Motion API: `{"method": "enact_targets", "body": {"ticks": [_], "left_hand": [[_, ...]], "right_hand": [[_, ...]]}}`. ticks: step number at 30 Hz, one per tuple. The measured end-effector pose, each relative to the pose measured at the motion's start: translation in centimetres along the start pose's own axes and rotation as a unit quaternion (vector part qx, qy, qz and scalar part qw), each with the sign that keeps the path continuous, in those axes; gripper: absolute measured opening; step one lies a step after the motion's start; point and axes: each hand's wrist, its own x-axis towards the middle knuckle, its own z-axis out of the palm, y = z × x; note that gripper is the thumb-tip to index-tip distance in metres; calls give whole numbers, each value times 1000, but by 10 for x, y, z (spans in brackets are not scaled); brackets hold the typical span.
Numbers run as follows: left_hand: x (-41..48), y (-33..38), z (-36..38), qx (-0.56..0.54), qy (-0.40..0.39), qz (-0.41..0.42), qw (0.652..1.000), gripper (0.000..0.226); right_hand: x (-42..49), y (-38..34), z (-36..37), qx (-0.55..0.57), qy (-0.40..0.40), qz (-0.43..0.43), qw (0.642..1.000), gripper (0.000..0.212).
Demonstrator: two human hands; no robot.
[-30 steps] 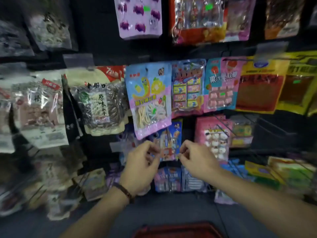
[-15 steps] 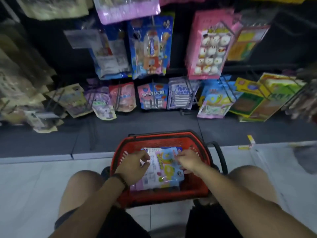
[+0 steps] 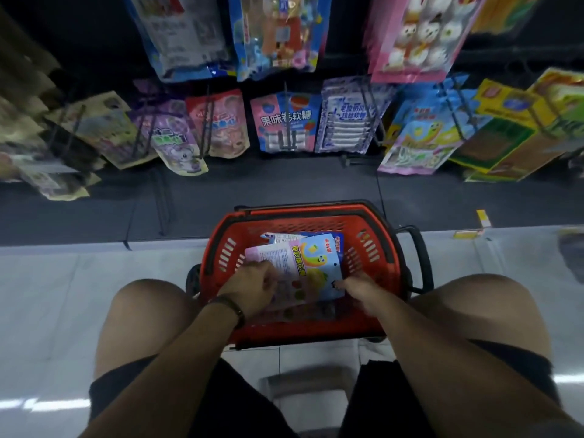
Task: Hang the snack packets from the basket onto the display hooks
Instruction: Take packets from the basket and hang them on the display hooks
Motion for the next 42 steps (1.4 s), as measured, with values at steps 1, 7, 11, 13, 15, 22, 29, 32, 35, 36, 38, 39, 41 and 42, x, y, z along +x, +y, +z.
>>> {"method": "enact_targets", "body": {"ticks": [1,7,11,13,15,22,29,32,35,36,38,39,41,42], "left_hand": [[2,1,0,0,-4,-1,1000,19],[1,5,0,8,-20,-14,1000,22],[-3,6,2,18,-39,-23,999,32],[-3,7,2,5,-43,-32,999,38],[-3,6,2,4,-44,-40,998,39],[-1,2,1,3,23,-53,998,13],[-11,5,-18,-146,102,-73,981,82],[-16,12,-49,-174,84,-34,981,99],[-32,33,-65,-338,34,4,941,53],[-38,39,-65,-371,41,10,928,40],[-46,49,-61,-435,75,14,897,31],[-49,51,-59,-465,103,11,879,30],[-53,57,-59,-498,155,-1,853,29],[-56,61,-60,-497,175,-11,850,37]], "right_hand": [[3,0,3,4,-5,2,1000,38],[9,7,12,7,2,-14,1000,38],[11,10,14,-3,-12,-16,1000,70],[12,9,17,4,-31,-21,999,65],[6,7,21,15,-47,-23,999,38],[-24,-21,23,151,-69,-82,983,11],[-99,-63,-37,221,-231,-172,932,35],[-127,-72,-60,194,-243,-214,926,45],[-154,-77,-69,212,-258,-238,912,46],[-163,-75,-69,231,-257,-245,906,45],[-175,-68,-68,308,-262,-243,882,57],[-179,-64,-66,343,-275,-247,864,61],[-187,-54,-62,353,-288,-267,849,55],[-190,-49,-59,331,-277,-282,857,51]]}}
